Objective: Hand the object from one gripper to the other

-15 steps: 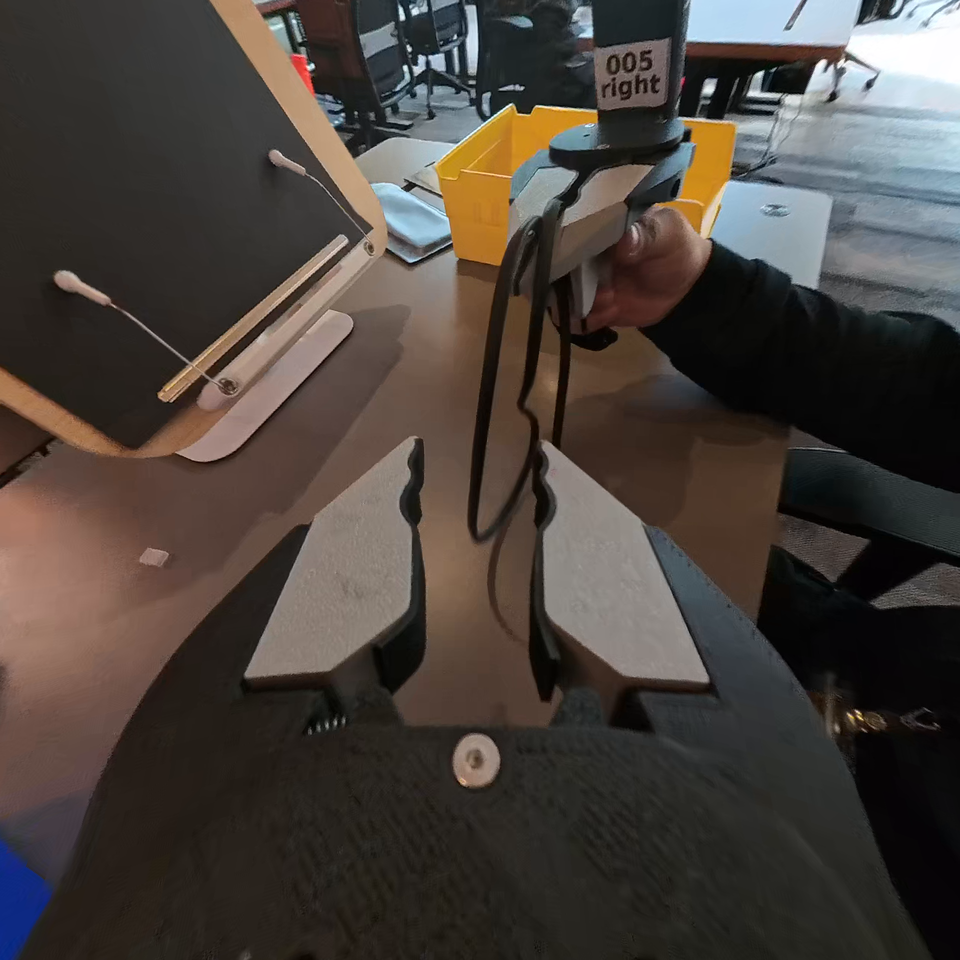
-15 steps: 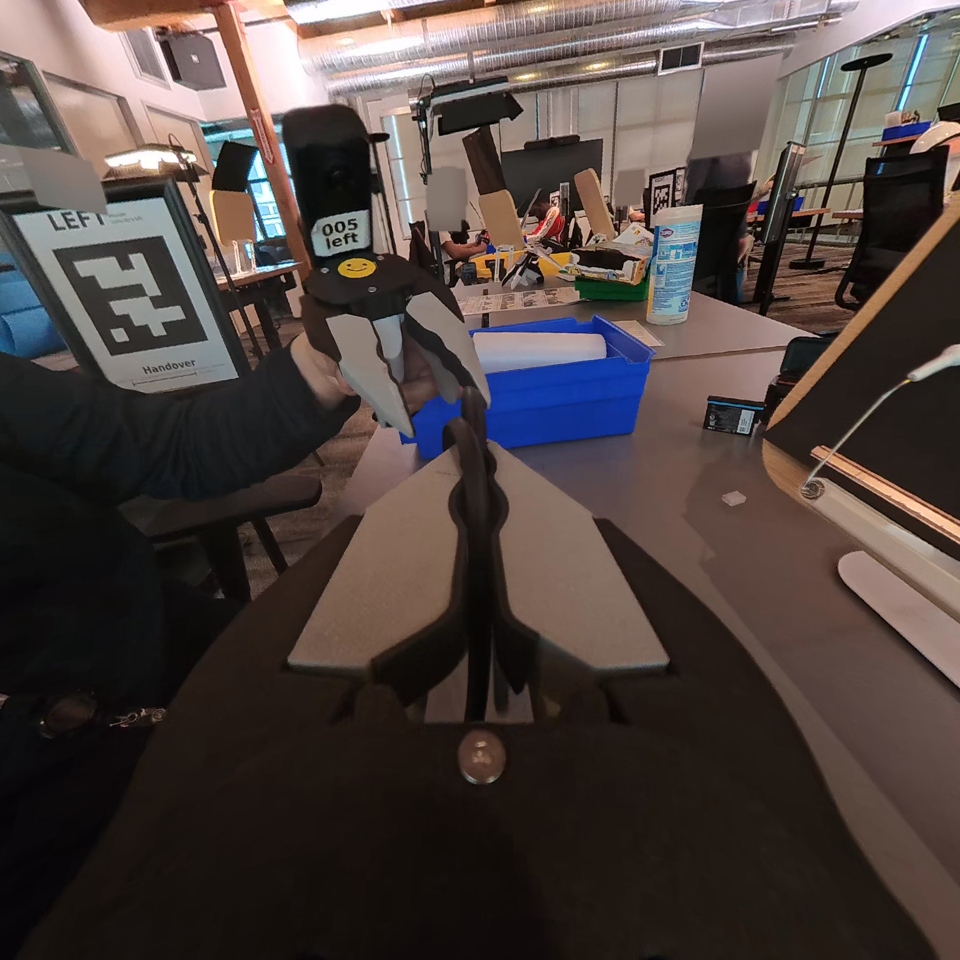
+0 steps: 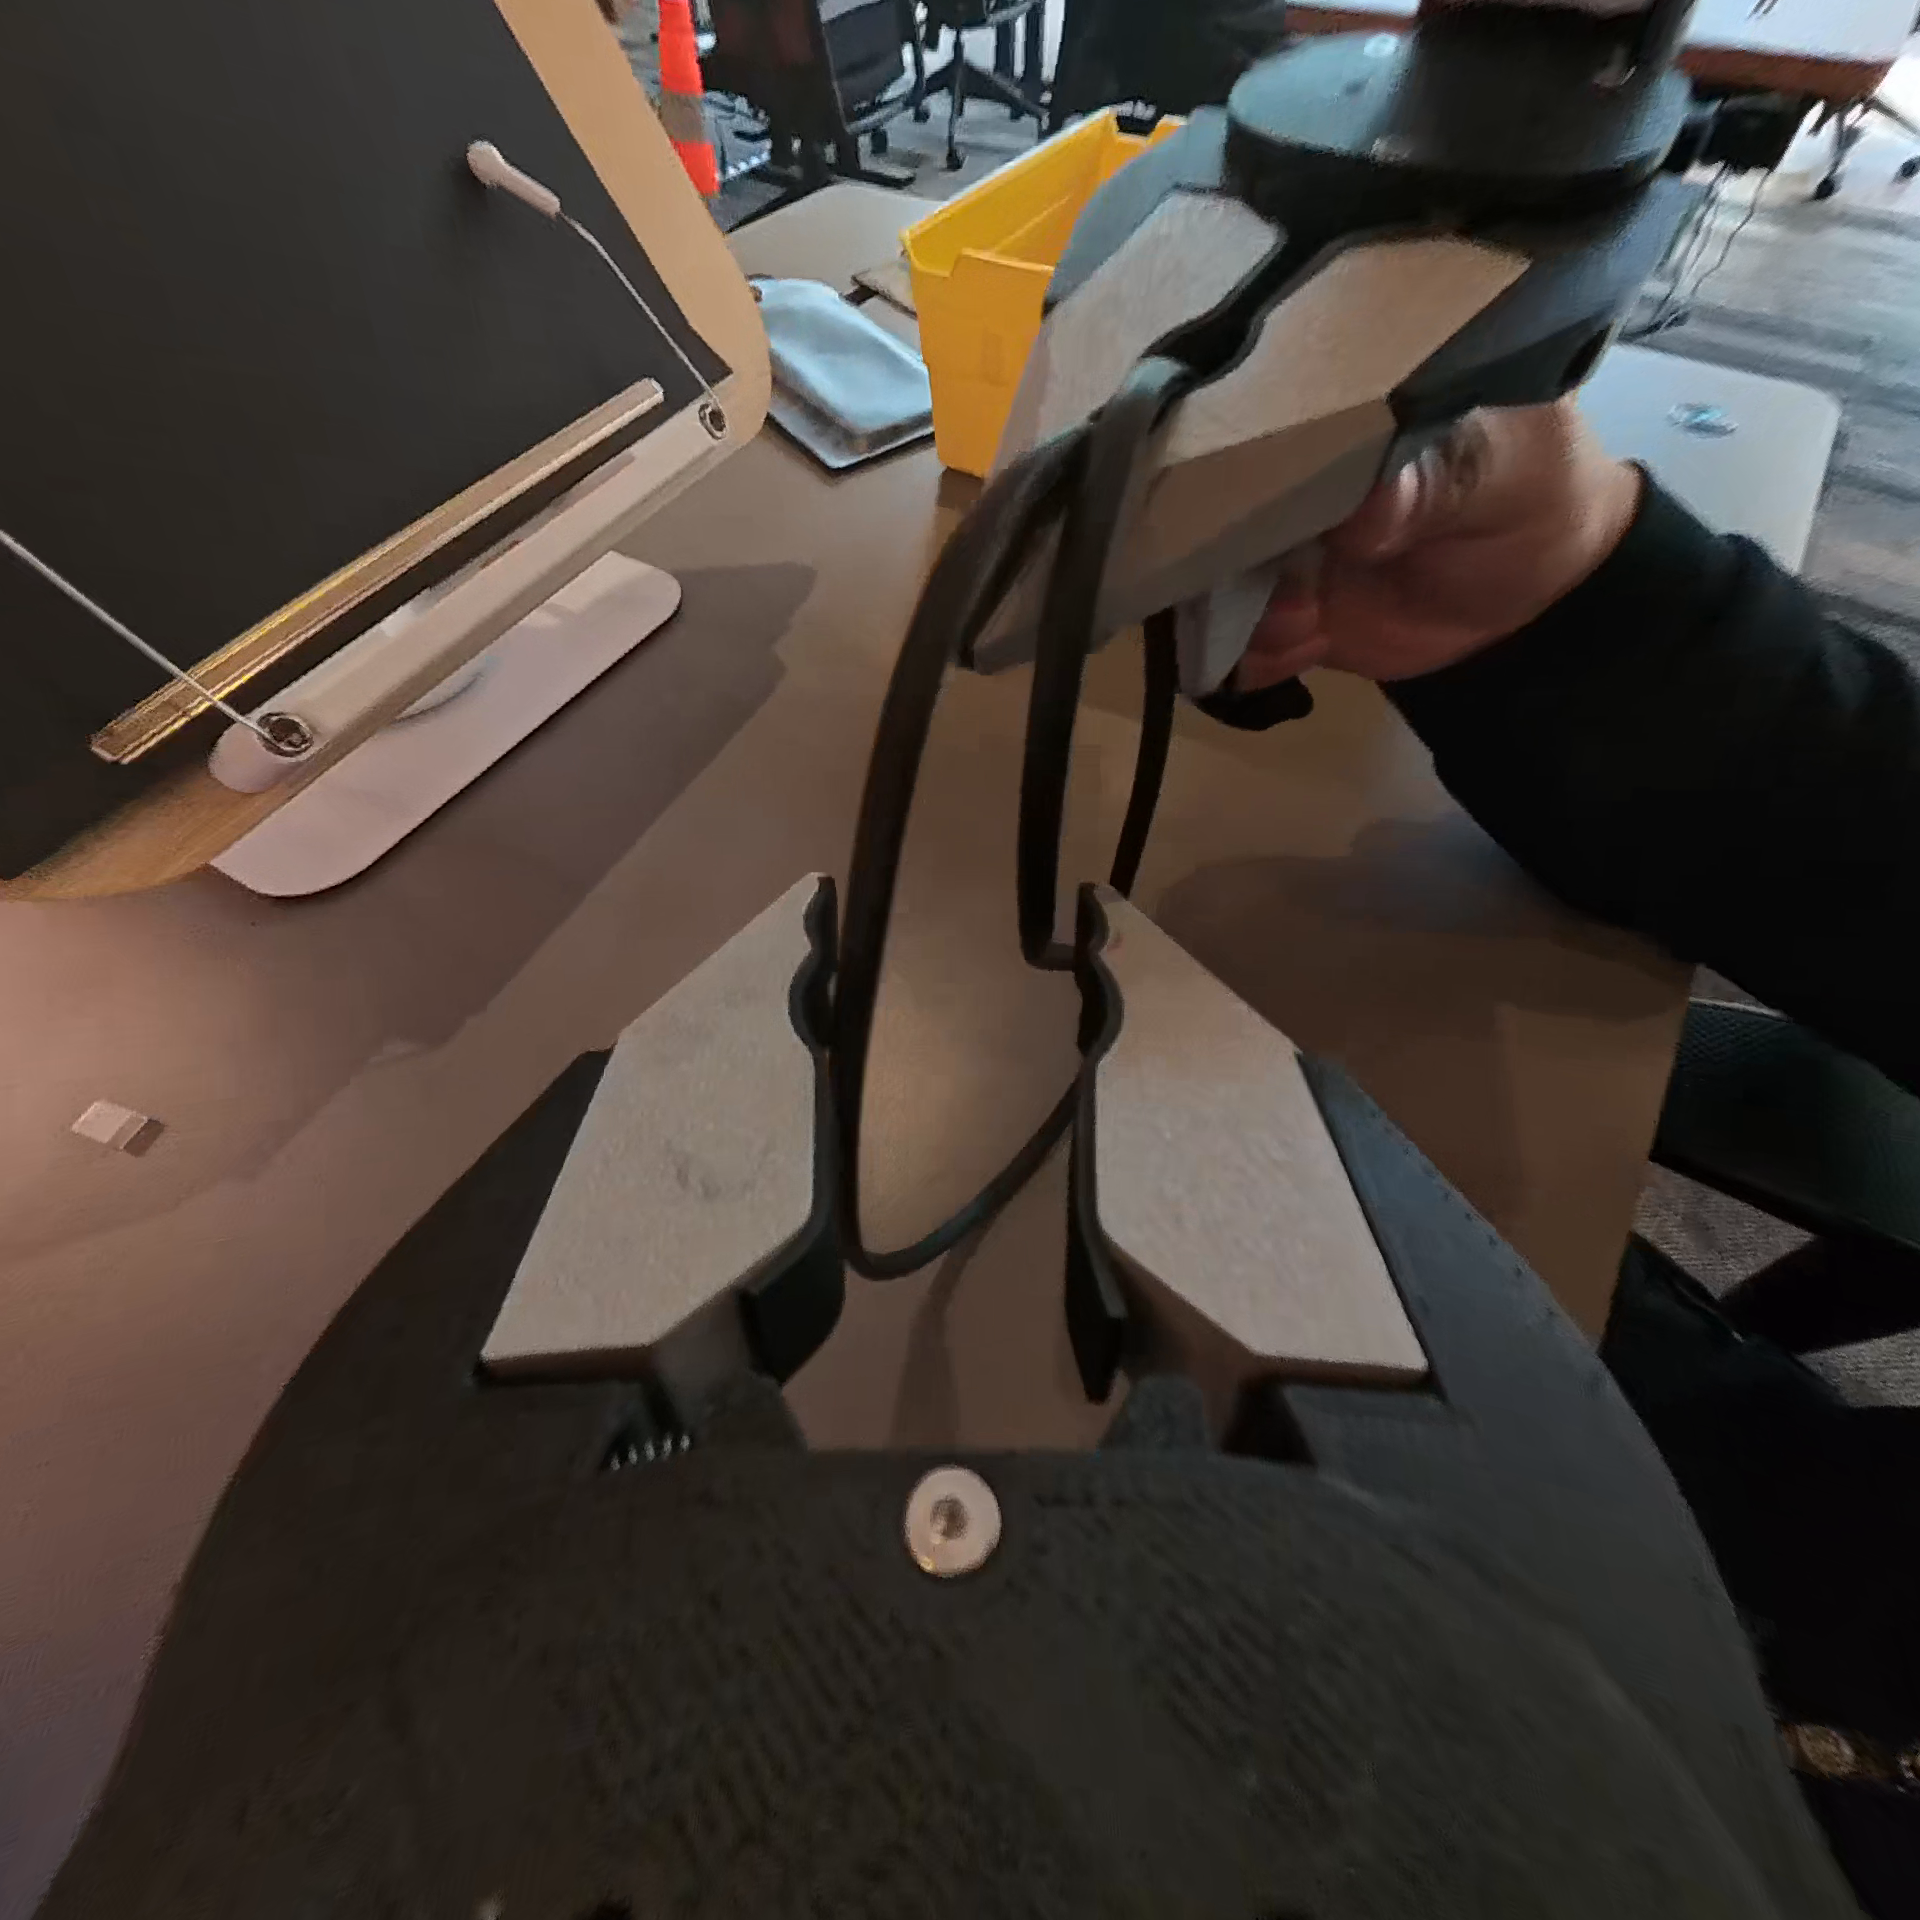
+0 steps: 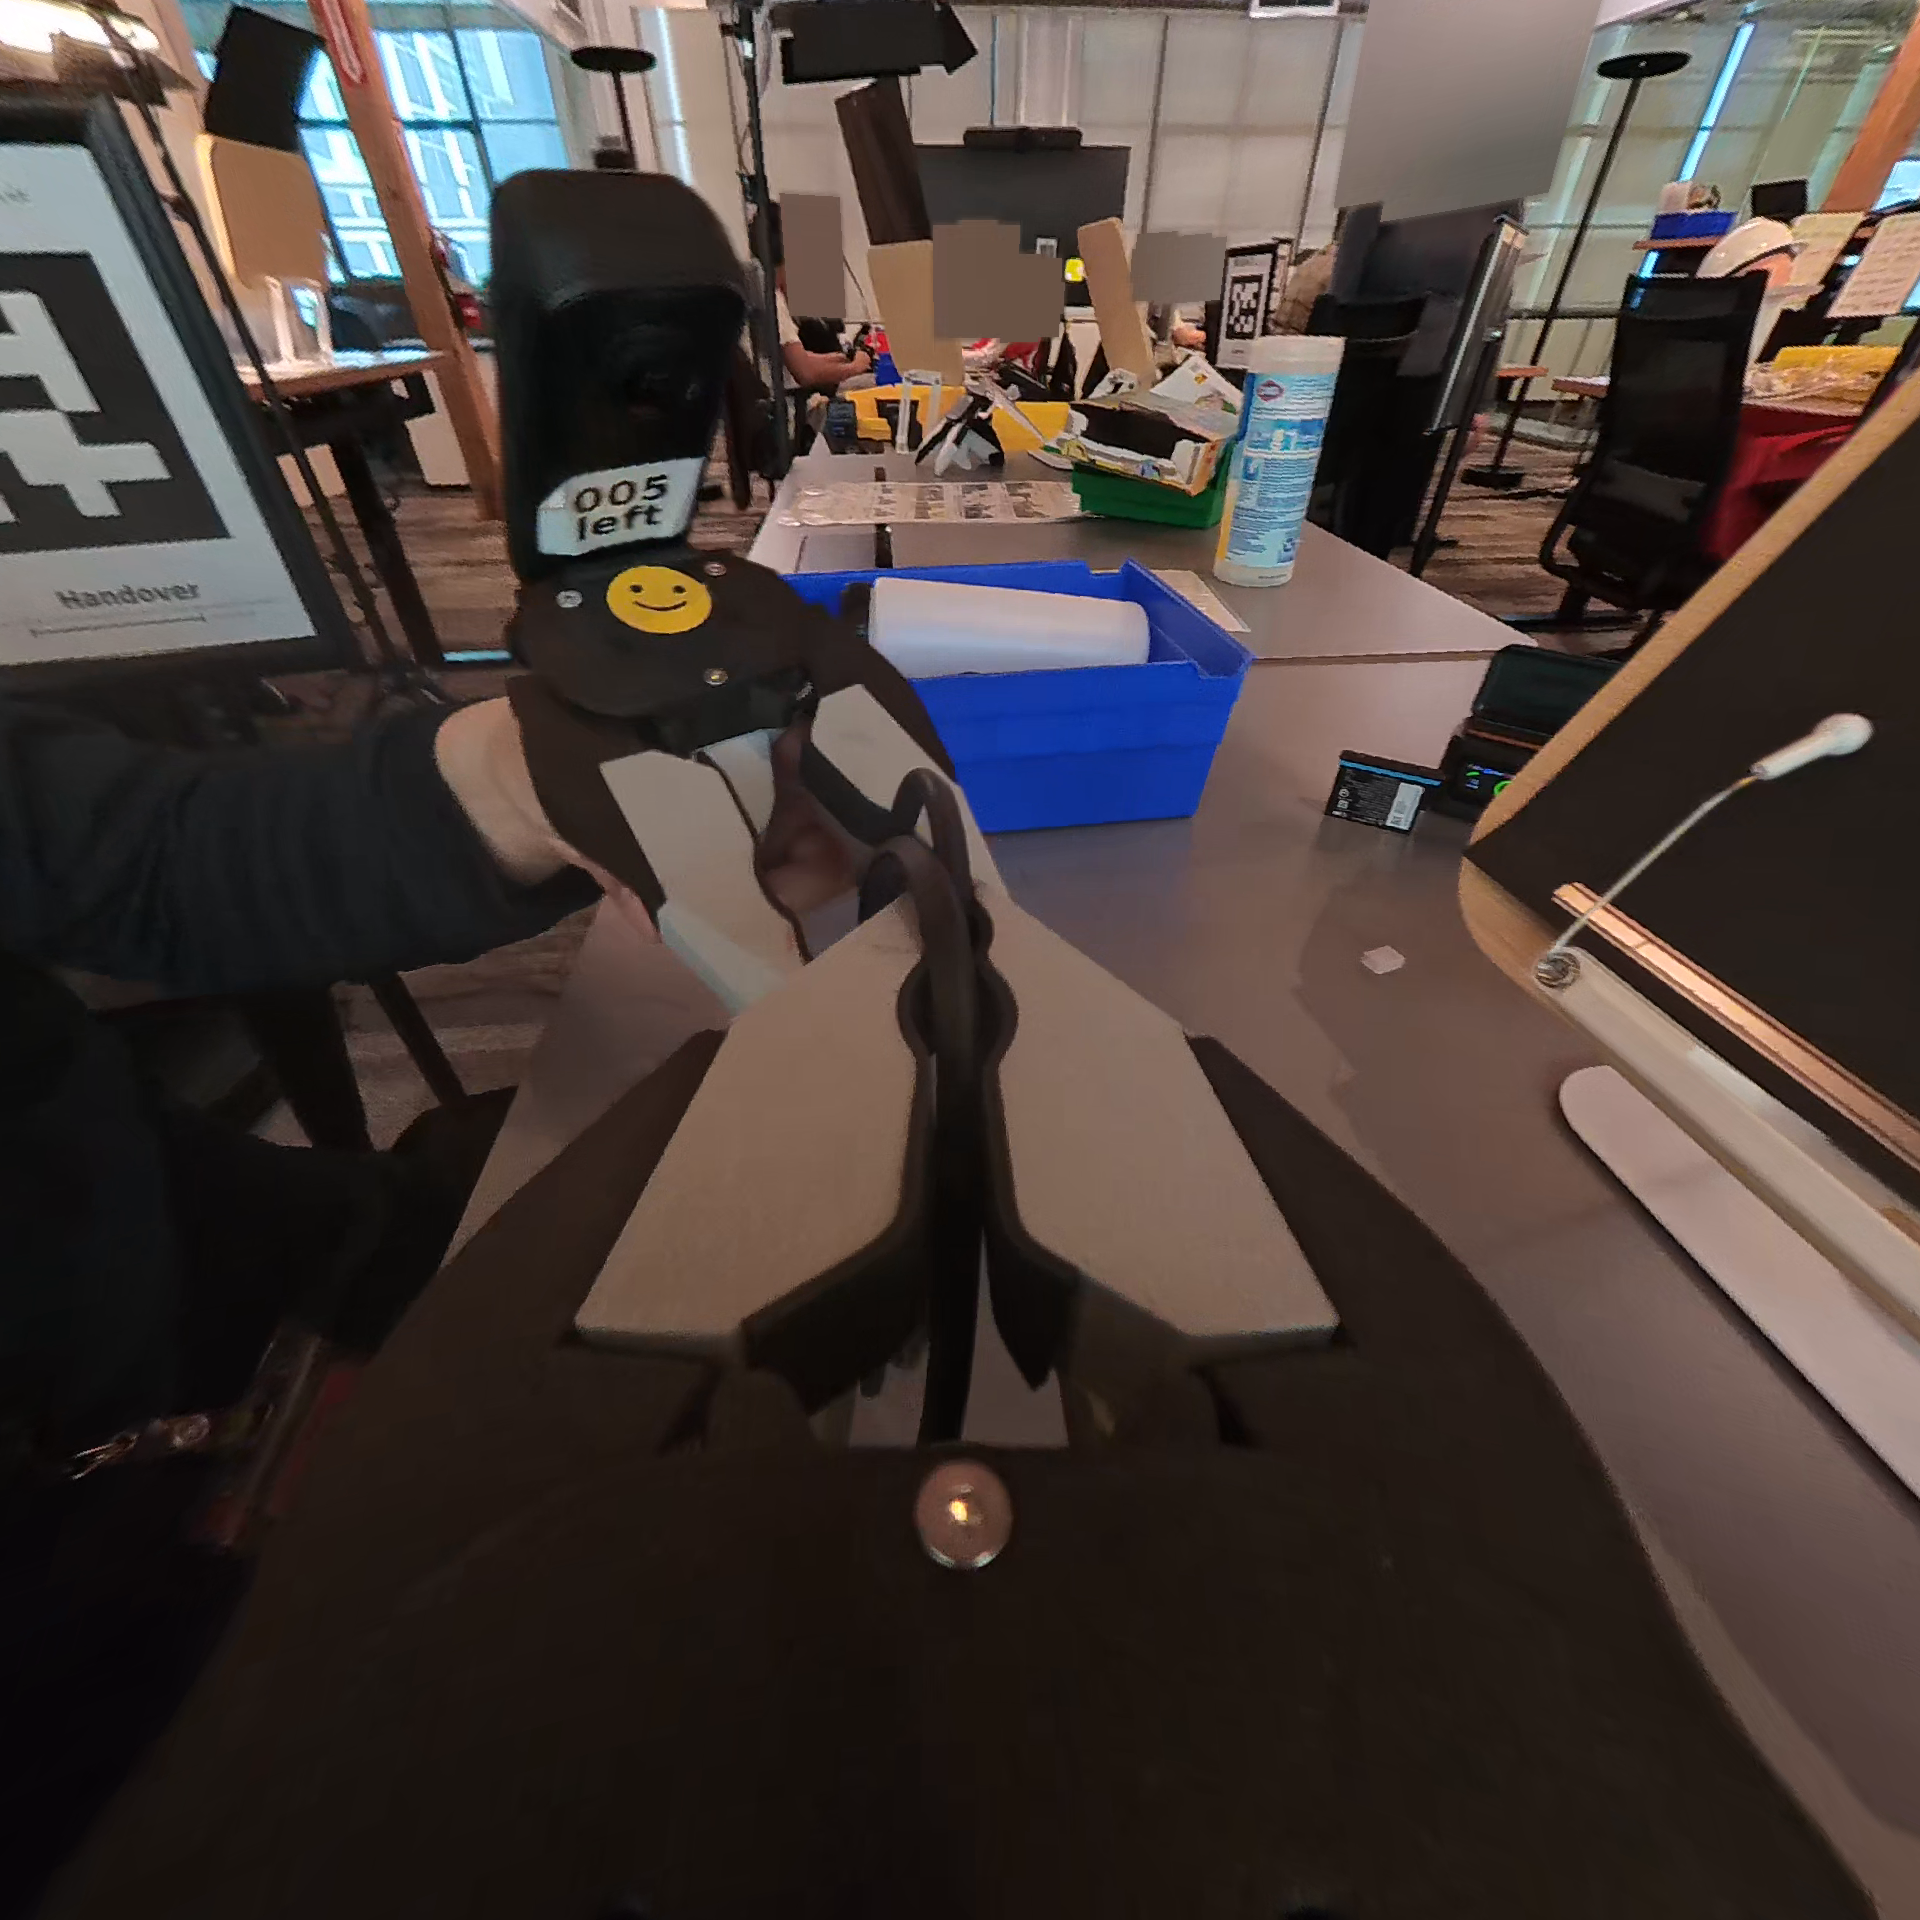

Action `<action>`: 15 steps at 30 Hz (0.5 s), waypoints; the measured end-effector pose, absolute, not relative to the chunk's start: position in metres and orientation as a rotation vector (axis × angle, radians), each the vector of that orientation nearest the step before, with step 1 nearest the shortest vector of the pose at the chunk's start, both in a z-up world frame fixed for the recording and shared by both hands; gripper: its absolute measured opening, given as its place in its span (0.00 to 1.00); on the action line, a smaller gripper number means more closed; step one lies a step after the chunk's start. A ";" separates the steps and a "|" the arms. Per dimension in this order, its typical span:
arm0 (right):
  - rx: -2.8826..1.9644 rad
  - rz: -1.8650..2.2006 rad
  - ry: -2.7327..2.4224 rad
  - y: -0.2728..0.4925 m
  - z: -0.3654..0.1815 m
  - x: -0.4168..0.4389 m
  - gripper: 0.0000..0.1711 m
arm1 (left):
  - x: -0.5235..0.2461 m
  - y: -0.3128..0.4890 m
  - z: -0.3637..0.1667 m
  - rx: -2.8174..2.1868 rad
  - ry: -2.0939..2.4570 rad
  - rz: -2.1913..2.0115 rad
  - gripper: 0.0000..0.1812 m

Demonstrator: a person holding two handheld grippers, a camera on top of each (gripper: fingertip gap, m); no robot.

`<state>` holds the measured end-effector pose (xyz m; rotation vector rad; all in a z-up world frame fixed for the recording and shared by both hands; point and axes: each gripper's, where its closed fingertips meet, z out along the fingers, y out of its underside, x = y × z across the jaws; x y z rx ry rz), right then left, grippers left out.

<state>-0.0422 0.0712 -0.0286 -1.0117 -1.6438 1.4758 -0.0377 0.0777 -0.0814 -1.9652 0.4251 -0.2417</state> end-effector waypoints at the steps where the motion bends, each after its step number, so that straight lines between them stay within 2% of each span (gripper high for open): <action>1: -1.021 1.457 -1.637 0.073 -0.029 -0.043 0.00 | -0.040 0.077 -0.083 -1.970 0.425 -0.212 0.25; 7: -1.021 1.474 -1.586 0.073 -0.015 -0.040 0.00 | -0.045 0.069 -0.076 -1.921 0.417 -0.123 0.24; 12: -1.015 1.426 -1.559 0.066 -0.012 -0.044 0.00 | -0.030 0.069 -0.076 -1.873 0.404 -0.173 0.30; 14: -1.023 1.421 -1.571 0.064 -0.016 -0.047 0.00 | -0.027 0.069 -0.075 -1.837 0.391 -0.176 0.26; 15: -1.029 1.410 -1.578 0.065 -0.018 -0.048 0.00 | -0.029 0.068 -0.074 -1.816 0.388 -0.160 0.20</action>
